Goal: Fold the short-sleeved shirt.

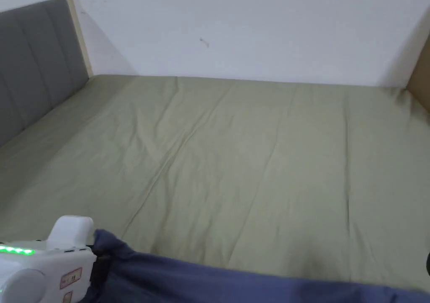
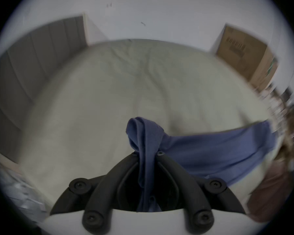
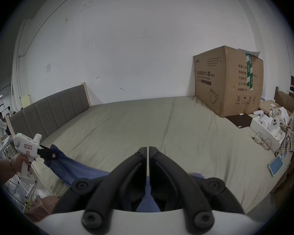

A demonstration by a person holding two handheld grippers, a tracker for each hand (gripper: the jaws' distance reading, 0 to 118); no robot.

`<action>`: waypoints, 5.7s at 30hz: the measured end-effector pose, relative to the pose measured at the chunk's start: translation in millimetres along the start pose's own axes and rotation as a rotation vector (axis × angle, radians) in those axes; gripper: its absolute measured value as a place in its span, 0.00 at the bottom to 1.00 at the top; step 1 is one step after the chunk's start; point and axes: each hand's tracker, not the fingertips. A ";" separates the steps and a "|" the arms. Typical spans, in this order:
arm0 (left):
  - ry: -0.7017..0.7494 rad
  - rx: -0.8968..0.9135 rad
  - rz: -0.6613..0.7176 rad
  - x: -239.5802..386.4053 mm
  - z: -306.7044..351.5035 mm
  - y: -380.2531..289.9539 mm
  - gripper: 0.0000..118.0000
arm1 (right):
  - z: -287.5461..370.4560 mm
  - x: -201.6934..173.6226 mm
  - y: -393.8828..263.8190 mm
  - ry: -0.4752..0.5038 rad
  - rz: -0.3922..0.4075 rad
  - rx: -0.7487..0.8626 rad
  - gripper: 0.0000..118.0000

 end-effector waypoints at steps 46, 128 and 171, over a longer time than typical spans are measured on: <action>-0.969 -0.121 0.320 143.9 -14.0 34.6 0.03 | 6.1 39.5 -9.8 0.010 -0.159 -0.062 0.02; -0.682 -0.307 -0.215 283.3 -49.1 7.0 0.02 | 15.4 58.6 -18.0 -0.005 -0.104 -0.128 0.02; -0.084 0.771 0.091 159.3 152.0 -30.4 0.02 | -29.1 -39.6 6.7 0.107 0.050 -0.041 0.02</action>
